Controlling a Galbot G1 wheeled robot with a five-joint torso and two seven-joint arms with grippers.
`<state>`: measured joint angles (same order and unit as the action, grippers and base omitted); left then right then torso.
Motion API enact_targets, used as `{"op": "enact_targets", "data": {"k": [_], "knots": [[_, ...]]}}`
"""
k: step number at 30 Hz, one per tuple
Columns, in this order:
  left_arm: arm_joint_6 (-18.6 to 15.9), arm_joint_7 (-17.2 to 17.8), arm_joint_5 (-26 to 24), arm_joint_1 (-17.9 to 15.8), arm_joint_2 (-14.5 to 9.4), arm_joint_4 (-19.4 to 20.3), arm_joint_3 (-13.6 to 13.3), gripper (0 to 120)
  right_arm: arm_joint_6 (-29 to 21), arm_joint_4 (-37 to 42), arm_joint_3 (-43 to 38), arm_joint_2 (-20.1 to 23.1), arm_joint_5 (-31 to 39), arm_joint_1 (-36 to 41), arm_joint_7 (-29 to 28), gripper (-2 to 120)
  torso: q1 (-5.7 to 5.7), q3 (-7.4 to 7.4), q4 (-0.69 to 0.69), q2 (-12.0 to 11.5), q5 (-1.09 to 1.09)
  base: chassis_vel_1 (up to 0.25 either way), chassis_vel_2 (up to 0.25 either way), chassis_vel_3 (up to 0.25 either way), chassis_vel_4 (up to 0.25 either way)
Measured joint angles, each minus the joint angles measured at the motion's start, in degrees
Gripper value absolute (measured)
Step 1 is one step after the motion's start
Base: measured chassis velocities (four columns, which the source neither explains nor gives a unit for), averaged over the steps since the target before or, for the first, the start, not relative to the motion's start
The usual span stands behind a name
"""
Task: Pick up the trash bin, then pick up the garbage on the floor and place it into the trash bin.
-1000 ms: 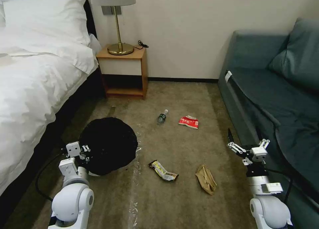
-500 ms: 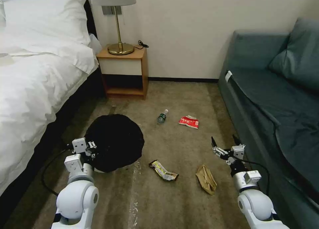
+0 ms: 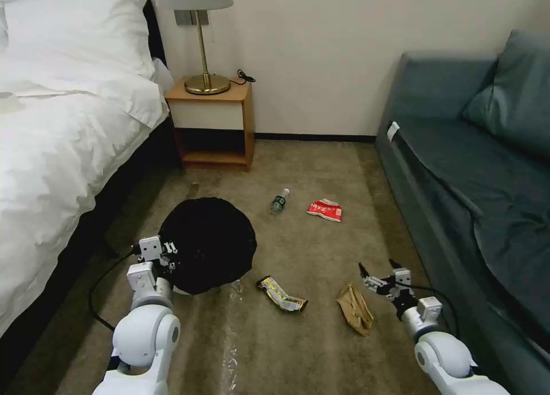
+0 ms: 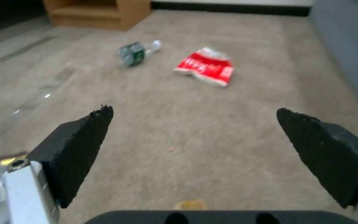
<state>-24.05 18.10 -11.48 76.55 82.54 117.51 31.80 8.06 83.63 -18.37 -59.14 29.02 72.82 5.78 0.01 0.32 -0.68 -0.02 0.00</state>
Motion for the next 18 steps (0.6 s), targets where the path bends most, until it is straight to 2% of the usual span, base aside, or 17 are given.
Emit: {"op": "enact_targets", "data": {"k": [7,18], "knots": [[0.1,-0.3,0.1,-0.3,0.1,-0.2,-0.1,4,0.4,-5.3,5.1,1.4,1.3,-3.0,1.6,100,0.0,0.0,-0.01,0.0,-0.01,0.0,0.0,0.0,0.0],[0.2,-0.4,0.6,-0.5,0.1,-0.4,0.2,4,0.9,-15.3,9.0,-1.5,1.6,-8.1,2.7,100,0.0,0.0,-0.01,0.0,-0.01,0.0,0.0,0.0,0.0]]}}
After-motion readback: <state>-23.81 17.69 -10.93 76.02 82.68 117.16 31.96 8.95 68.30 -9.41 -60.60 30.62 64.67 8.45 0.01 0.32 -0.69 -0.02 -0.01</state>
